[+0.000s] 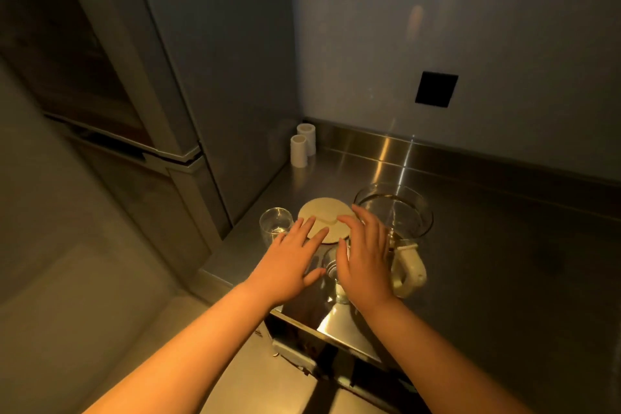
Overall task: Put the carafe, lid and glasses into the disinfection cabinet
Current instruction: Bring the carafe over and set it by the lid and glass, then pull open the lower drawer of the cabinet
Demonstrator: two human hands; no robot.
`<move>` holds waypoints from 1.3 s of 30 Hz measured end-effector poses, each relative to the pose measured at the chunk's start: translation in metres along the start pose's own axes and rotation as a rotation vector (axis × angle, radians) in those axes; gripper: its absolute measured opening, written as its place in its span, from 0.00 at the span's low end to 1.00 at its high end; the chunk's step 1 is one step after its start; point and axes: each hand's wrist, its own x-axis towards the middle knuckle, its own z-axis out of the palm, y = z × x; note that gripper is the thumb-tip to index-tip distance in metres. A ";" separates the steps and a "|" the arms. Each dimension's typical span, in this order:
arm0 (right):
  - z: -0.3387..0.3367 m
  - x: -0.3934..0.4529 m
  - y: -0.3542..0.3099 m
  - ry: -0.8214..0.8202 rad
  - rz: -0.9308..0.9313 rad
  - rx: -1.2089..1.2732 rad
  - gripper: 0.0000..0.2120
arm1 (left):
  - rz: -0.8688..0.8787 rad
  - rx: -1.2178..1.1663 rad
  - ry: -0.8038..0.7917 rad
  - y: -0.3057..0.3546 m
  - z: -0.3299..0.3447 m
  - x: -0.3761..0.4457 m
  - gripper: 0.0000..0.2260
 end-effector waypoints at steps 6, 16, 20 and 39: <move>0.027 0.017 -0.068 -0.050 -0.130 0.051 0.20 | -0.098 -0.029 0.081 -0.052 -0.030 -0.047 0.32; 0.116 0.050 -0.166 -0.175 -0.310 0.079 0.22 | -0.336 -0.001 0.161 -0.182 -0.063 -0.101 0.33; 0.169 0.084 -0.196 -0.233 -0.338 0.088 0.23 | -0.381 0.005 0.163 -0.244 -0.073 -0.092 0.33; 0.346 0.162 -0.286 -0.318 -0.301 -0.120 0.31 | -0.259 0.005 -0.018 -0.489 -0.070 -0.043 0.32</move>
